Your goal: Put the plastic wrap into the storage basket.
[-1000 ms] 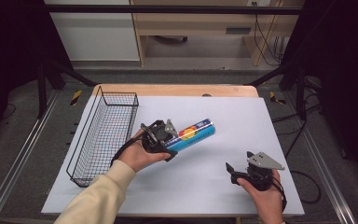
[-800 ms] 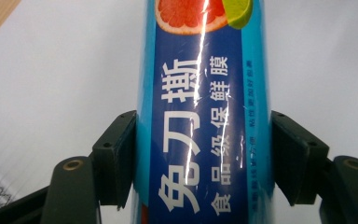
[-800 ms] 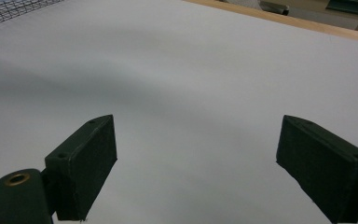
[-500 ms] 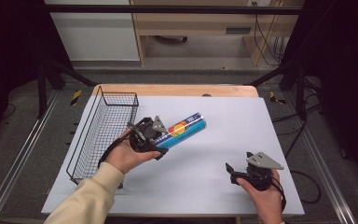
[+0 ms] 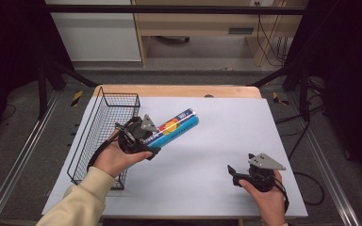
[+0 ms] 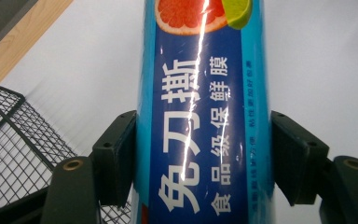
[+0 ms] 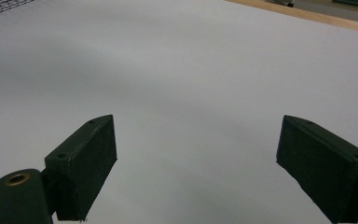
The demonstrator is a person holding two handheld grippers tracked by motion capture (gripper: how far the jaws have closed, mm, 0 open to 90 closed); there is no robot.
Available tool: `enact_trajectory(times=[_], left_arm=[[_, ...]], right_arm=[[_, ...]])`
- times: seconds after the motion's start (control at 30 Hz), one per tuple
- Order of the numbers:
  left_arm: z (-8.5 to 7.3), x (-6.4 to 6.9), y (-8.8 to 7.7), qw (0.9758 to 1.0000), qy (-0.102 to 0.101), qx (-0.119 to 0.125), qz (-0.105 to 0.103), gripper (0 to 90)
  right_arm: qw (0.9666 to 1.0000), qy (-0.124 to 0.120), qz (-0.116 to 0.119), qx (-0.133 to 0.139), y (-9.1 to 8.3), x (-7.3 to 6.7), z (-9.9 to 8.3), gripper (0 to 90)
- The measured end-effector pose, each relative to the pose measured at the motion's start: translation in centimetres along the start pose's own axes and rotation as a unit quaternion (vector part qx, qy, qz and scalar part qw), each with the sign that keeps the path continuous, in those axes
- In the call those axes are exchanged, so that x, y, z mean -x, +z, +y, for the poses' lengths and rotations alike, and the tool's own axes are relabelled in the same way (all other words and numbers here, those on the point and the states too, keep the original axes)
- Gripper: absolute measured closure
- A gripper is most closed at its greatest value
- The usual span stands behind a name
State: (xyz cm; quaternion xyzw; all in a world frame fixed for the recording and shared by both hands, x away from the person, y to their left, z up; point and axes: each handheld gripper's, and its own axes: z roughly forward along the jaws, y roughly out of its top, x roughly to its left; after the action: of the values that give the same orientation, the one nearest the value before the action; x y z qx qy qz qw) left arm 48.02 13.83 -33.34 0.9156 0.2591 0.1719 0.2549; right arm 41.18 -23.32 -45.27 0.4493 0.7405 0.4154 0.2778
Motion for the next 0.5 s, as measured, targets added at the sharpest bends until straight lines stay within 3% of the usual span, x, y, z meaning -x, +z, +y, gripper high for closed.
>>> enact_trajectory(times=[0.33, 0.5], left_arm=[[-0.3, -0.1, -1.1, 1.0000, -0.005, -0.001, 0.006, 32.1], [-0.6, -0.2, -1.9, 0.9998, -0.011, -0.003, 0.013, 32.1]], right_arm=[[1.0000, 0.005, -0.004, -0.003, 0.3, 0.2, 0.0, 11.6], [0.9998, 0.010, -0.013, -0.010, 1.2, 1.2, 0.1, 10.1]])
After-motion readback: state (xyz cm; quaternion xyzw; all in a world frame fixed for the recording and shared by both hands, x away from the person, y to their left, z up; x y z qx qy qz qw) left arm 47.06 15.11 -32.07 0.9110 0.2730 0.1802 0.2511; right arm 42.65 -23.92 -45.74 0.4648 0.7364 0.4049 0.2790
